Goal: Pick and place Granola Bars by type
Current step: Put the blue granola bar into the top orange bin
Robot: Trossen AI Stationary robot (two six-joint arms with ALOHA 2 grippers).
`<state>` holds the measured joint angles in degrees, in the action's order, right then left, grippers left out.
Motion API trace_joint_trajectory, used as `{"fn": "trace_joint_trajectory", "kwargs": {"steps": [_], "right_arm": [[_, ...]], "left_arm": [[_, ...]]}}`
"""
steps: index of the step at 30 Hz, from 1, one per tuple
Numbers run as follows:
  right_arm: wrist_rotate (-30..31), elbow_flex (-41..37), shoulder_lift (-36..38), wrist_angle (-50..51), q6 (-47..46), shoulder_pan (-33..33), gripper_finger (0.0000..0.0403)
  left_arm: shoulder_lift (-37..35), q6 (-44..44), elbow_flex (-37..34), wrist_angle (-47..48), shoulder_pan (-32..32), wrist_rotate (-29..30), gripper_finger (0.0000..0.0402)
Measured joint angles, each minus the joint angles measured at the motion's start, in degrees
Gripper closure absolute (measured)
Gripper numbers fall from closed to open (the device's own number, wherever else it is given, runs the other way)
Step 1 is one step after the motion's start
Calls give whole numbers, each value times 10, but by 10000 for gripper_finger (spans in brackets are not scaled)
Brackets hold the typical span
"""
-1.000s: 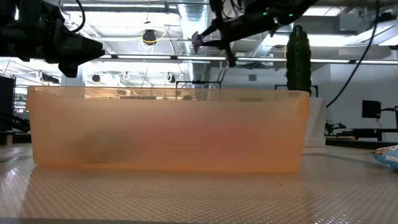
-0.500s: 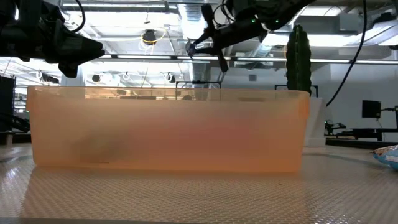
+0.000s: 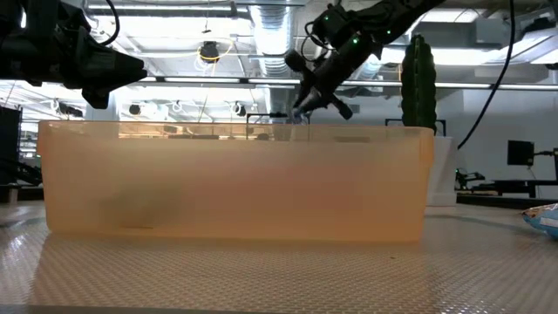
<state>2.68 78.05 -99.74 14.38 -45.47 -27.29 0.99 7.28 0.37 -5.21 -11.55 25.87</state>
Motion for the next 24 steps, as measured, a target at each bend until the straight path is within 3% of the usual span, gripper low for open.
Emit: {"fn": "trace_joint_trajectory", "kwargs": {"steps": [4,14,24], "right_arm": [[29,0,0,22,24,0,365],[33,0,0,31,24,0,365],[36,0,-52,12,25,6,365]], "left_arm": [[0,0,0,0,0,0,297],[0,0,0,0,0,0,297],[0,0,0,0,0,0,297]]}}
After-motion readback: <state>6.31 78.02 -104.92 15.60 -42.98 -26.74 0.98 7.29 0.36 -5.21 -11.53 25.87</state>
